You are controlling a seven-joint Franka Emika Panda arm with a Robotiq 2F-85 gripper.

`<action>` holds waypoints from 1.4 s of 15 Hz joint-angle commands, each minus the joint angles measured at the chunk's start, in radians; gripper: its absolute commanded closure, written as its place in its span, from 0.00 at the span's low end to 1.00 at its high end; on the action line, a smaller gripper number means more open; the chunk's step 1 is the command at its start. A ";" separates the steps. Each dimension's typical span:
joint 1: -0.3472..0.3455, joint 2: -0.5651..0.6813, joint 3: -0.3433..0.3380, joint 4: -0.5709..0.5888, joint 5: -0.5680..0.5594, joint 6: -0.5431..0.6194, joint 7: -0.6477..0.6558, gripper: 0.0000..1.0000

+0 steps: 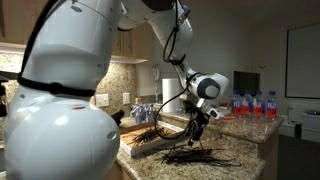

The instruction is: Pick up some of the black cables from the counter and put them in the box

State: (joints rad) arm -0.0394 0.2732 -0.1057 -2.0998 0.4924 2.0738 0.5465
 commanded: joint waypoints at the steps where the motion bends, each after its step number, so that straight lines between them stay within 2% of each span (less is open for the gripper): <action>1: 0.008 0.033 -0.003 -0.045 -0.020 0.037 0.093 0.00; 4: 0.014 0.043 -0.010 -0.084 -0.041 0.096 0.101 0.00; 9: 0.045 0.038 -0.014 -0.108 -0.143 0.274 0.139 0.00; 13: 0.050 0.063 0.005 -0.085 -0.157 0.331 0.123 0.00; 14: 0.048 0.070 0.011 -0.079 -0.148 0.328 0.115 0.10; 15: 0.038 0.086 0.022 -0.069 -0.125 0.315 0.094 0.27; 21: 0.017 0.119 0.044 -0.052 -0.072 0.295 0.067 0.68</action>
State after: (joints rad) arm 0.0013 0.3689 -0.0790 -2.1572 0.3816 2.3750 0.6508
